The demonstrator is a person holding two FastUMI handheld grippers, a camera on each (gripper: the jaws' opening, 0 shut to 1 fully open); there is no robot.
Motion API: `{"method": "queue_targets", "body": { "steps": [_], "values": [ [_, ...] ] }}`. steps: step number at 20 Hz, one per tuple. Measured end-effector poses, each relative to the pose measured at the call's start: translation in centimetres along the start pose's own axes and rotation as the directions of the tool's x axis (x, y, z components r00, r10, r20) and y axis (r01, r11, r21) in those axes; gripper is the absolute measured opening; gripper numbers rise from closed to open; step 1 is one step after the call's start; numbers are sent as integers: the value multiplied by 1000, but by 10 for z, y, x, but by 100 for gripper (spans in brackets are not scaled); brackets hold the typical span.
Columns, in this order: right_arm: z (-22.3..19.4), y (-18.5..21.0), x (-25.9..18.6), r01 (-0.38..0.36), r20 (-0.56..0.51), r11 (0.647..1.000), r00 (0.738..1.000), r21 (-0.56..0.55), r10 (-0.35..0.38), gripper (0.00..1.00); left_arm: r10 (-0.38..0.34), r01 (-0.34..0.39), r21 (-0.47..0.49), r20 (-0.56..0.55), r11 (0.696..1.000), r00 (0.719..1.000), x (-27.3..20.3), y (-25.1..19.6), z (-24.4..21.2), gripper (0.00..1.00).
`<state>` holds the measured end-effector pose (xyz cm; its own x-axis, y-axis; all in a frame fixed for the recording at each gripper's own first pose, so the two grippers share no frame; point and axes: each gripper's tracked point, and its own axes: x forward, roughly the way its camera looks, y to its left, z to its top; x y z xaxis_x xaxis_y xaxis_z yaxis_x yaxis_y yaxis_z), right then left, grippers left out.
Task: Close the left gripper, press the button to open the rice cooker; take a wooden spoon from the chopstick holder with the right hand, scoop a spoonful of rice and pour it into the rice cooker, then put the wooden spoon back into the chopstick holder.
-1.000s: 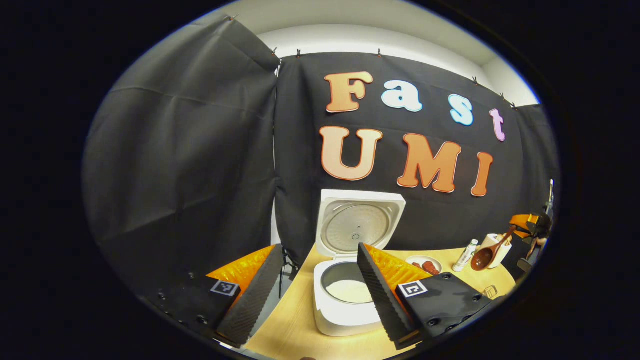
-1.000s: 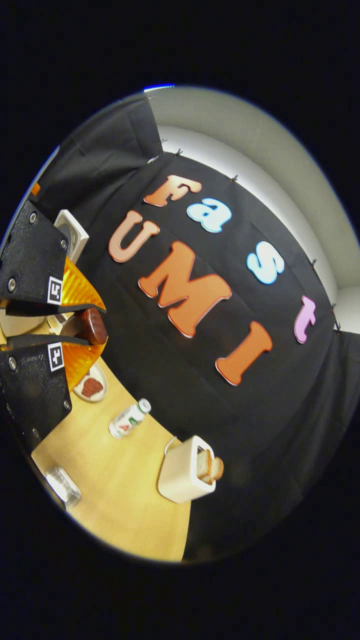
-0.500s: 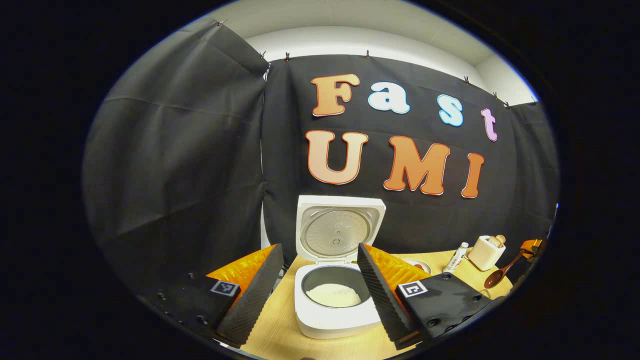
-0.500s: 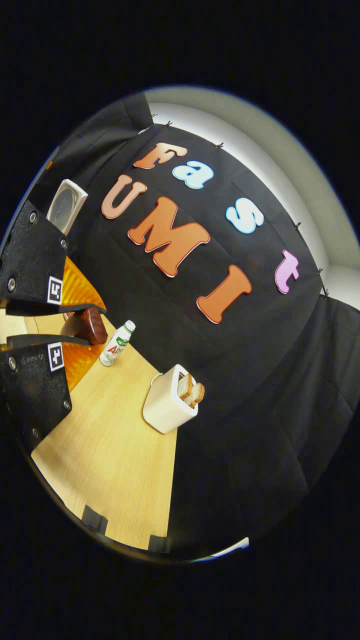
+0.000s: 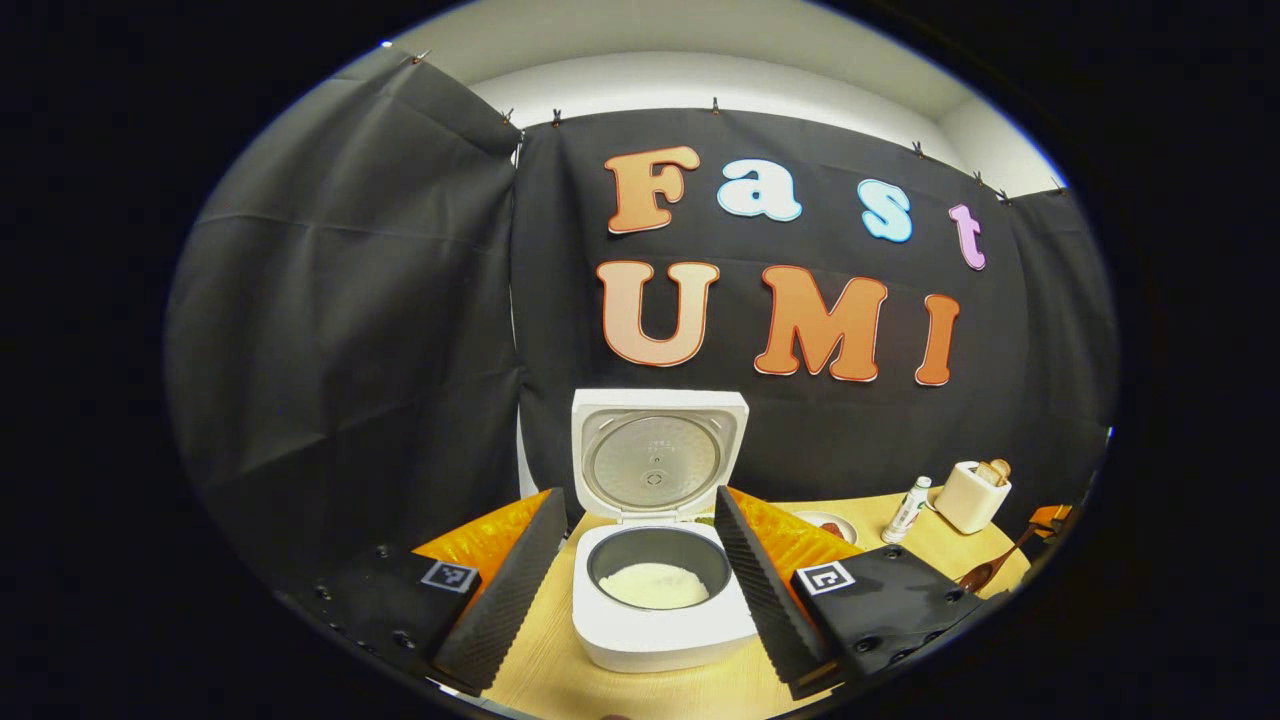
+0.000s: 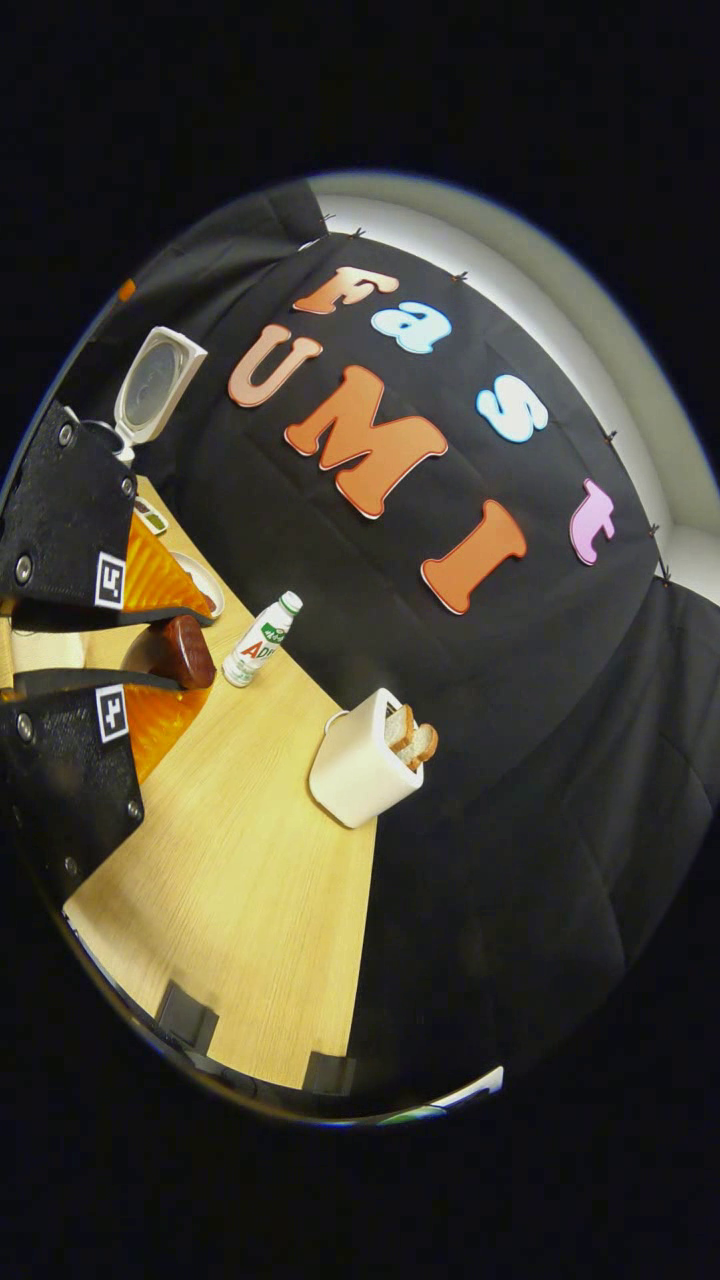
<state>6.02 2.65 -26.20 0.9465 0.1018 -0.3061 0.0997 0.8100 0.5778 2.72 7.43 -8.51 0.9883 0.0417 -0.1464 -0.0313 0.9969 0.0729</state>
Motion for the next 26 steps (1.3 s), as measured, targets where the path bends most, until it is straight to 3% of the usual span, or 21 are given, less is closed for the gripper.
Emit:
{"method": "queue_targets", "body": {
  "steps": [8,13,15,16,17,18,19,20,21,26],
  "values": [
    [-33,-15,15,34,-55,997,998,-64,-37,14,-2,3,5,-47,1000,999,-4,-9,-11,100],
    [-43,-20,17,44,-59,994,997,-103,-50,25,12,-11,2,-43,1000,999,-6,-4,-6,100],
    [-41,-29,16,81,-58,988,994,-129,-89,31,14,-14,-2,-55,1000,998,-6,-5,-8,97],
    [-38,-30,11,89,-50,985,994,-146,-97,43,17,-17,1,-64,1000,998,-5,-4,-8,100],
    [-33,-29,9,94,-33,983,994,-160,-100,42,10,-10,2,-65,1000,998,-7,-7,-7,100],
    [-29,-29,5,102,-24,979,994,-177,-108,66,4,-4,3,-58,1000,998,-7,-9,-4,99],
    [-25,-29,3,106,-17,976,994,-193,-111,72,-3,3,10,-52,1000,999,-6,-13,0,100],
    [-20,-30,0,114,-13,972,993,-207,-119,87,-7,8,17,-45,1000,999,-5,-15,4,100],
    [-16,-31,1,125,-3,968,992,-218,-129,94,-12,13,18,-35,1000,999,-5,-17,9,99],
    [14,-38,-9,197,76,947,980,-255,-184,95,-58,56,-55,-45,997,997,2,-37,25,100]
  ]
}}
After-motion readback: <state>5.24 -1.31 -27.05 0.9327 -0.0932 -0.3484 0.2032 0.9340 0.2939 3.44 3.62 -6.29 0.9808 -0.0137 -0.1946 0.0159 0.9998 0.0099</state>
